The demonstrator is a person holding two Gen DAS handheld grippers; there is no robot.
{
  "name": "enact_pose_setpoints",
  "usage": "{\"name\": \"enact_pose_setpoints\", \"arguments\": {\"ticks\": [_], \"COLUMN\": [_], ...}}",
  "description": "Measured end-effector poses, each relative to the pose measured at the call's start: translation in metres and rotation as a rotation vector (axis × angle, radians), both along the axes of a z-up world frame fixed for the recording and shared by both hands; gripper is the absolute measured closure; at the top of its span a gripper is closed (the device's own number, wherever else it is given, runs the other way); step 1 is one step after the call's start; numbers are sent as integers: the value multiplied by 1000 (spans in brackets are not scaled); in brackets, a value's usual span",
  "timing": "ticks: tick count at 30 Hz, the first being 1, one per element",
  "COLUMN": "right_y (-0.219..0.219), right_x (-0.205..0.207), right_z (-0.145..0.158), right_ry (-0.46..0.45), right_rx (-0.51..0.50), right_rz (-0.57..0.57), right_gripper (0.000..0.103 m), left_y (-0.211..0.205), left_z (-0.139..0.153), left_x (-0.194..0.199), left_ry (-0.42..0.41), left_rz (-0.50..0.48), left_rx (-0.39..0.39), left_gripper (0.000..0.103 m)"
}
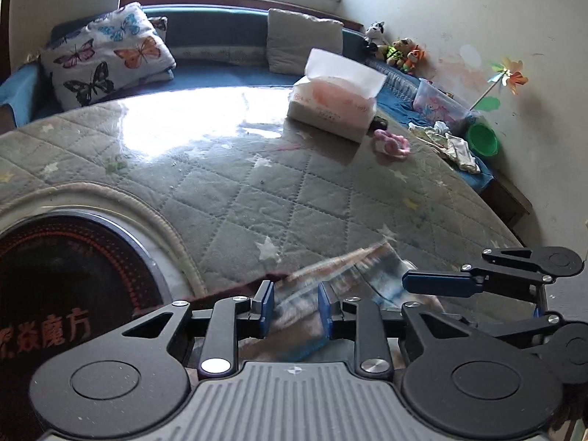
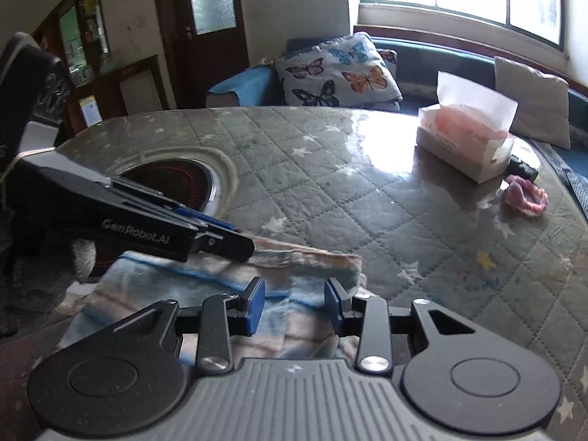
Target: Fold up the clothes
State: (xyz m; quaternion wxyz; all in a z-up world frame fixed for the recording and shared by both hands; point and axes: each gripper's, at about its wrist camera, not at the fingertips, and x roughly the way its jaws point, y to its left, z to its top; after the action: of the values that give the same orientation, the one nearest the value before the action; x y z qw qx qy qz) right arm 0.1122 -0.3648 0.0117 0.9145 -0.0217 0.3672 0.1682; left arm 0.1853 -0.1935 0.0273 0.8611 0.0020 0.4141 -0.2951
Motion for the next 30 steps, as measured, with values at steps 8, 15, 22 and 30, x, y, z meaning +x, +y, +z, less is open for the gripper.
{"name": "enact_pose_setpoints", "arguments": {"ticks": [8, 15, 22, 30], "right_y": [6, 17, 7, -1], "right_x": [-59, -106, -125, -129], "right_z": [11, 12, -6, -10], "right_ry": [-30, -72, -50, -46], "right_rx": [2, -12, 5, 21], "right_rz": [43, 62, 4, -36], "right_gripper": [67, 68, 68, 69], "left_y": [23, 40, 52, 61], "left_z": [10, 2, -13, -15], "left_x": [-78, -139, -155, -158], "left_ry": [-23, -37, -46, -39], "left_rz": [-82, -114, -110, -111], "left_rx": [-5, 7, 38, 25], "left_gripper": [74, 74, 75, 75]}}
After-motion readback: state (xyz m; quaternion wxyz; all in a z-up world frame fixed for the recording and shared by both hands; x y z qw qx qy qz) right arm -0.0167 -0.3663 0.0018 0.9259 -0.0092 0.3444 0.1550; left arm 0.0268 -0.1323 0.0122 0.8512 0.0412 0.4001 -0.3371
